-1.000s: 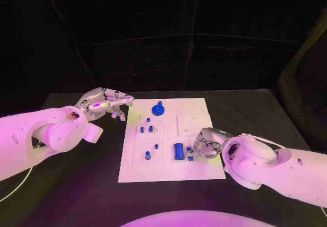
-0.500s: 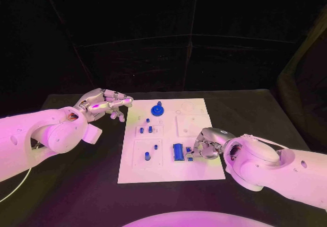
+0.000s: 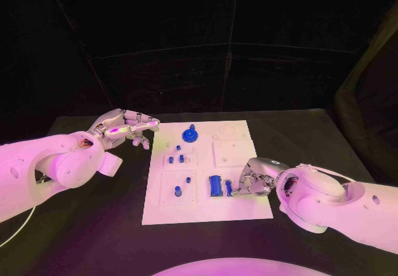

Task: Assemble the parts on the task board

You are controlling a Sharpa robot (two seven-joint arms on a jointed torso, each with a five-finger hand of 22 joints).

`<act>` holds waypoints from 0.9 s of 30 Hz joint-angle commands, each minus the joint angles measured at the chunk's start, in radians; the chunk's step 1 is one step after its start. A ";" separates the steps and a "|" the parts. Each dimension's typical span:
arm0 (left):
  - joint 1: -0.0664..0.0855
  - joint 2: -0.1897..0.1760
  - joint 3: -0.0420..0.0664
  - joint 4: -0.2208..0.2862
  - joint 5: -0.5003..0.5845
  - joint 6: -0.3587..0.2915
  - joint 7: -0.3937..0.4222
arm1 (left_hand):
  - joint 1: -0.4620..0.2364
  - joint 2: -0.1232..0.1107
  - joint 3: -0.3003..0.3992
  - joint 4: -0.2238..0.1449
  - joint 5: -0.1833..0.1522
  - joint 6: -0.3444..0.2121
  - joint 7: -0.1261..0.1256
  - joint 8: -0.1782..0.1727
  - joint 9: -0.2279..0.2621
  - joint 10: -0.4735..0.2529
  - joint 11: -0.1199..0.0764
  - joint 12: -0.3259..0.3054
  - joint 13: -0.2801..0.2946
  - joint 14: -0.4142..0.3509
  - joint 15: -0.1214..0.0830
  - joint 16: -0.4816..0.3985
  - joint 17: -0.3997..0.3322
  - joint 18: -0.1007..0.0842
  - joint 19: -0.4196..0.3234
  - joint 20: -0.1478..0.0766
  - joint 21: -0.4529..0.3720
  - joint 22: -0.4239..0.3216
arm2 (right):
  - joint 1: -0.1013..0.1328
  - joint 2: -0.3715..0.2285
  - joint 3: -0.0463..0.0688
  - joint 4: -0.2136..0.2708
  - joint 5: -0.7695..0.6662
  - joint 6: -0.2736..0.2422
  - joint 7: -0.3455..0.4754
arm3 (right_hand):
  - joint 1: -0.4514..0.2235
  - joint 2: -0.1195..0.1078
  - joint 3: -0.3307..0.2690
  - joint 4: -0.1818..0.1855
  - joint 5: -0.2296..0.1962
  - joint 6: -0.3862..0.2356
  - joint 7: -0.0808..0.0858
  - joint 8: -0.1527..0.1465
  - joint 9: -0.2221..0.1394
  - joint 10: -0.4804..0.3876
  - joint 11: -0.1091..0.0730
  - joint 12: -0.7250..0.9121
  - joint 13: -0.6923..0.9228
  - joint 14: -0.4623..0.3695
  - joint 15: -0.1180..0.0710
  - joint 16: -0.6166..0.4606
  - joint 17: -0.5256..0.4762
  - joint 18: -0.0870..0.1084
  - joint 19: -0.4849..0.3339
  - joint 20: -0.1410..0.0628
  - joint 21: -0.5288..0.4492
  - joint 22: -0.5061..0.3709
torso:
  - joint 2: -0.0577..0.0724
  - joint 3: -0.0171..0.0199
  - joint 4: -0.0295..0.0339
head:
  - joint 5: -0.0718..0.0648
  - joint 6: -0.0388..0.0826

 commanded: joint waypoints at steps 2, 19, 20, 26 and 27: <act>0.001 0.002 0.001 0.000 -0.003 0.011 0.003 | 0.003 0.011 0.007 -0.001 0.001 -0.007 0.000 0.005 -0.002 -0.007 -0.001 -0.004 -0.001 -0.007 -0.003 -0.004 0.000 0.013 -0.007 0.001 -0.002 -0.001 | 0.001 0.010 0.000 -0.018 0.003 0.036 0.010 | 0.010 0.004 -0.006 0.000 -0.005 -0.005 0.000 0.005 0.002 -0.005 0.000 -0.004 0.003 0.050 -0.002 -0.004 0.001 -0.005 -0.005 0.003 -0.005 0.093 | 0.001 -0.0013 0.0036 | 0.000 0.000; 0.001 0.001 0.001 0.001 -0.003 0.011 0.003 | 0.003 0.011 0.007 -0.001 0.001 -0.007 0.000 0.005 -0.002 -0.007 -0.001 -0.004 -0.001 -0.007 -0.003 -0.004 0.000 0.013 -0.007 0.001 -0.002 -0.001 | 0.001 0.055 0.000 -0.055 -0.016 0.045 0.006 | 0.035 0.024 -0.024 -0.008 0.021 -0.006 0.001 0.007 0.006 -0.003 0.000 -0.001 0.008 0.051 -0.002 -0.004 0.003 -0.005 -0.004 0.003 -0.005 0.094 | 0.000 -0.0005 0.0004 | 0.002 -0.002; 0.001 0.001 0.001 0.001 -0.003 0.011 0.003 | 0.003 0.011 0.007 -0.001 0.001 -0.007 0.000 0.005 -0.002 -0.007 -0.001 -0.004 -0.001 -0.007 -0.003 -0.004 0.000 0.013 -0.007 0.001 -0.002 -0.001 | 0.001 0.053 0.000 -0.053 -0.016 0.041 0.006 | 0.035 0.024 -0.024 -0.008 0.022 -0.006 0.001 0.008 0.006 -0.003 0.000 -0.001 0.008 0.051 -0.002 -0.004 0.003 -0.005 -0.004 0.003 -0.005 0.094 | 0.000 -0.0004 0.0002 | 0.002 -0.001; 0.001 0.001 0.001 -0.001 -0.003 0.012 0.003 | 0.003 0.011 0.007 -0.001 0.001 -0.007 0.000 0.005 -0.002 -0.007 -0.001 -0.004 -0.001 -0.007 -0.003 -0.004 0.000 0.013 -0.007 0.001 -0.002 -0.001 | 0.001 0.026 0.000 -0.030 -0.010 0.003 0.021 | 0.034 0.026 -0.043 -0.001 0.059 -0.007 0.001 0.008 0.009 -0.004 0.000 -0.004 0.007 0.050 -0.002 -0.006 0.001 -0.005 -0.006 0.003 -0.007 0.092 | -0.001 0.0005 0.0007 | 0.003 0.000; 0.001 0.001 0.001 -0.002 -0.003 0.012 0.003 | 0.003 0.011 0.007 -0.001 0.001 -0.007 0.000 0.005 -0.002 -0.007 -0.001 -0.004 -0.001 -0.007 -0.003 -0.004 0.000 0.013 -0.007 0.001 -0.002 -0.001 | 0.001 0.019 0.000 -0.025 -0.004 -0.007 0.029 | 0.034 0.027 -0.046 0.000 0.064 -0.008 0.001 0.007 0.009 -0.006 0.000 -0.007 0.006 0.050 -0.002 -0.008 -0.001 -0.004 -0.007 0.003 -0.008 0.091 | -0.001 0.0002 0.0005 | 0.004 0.001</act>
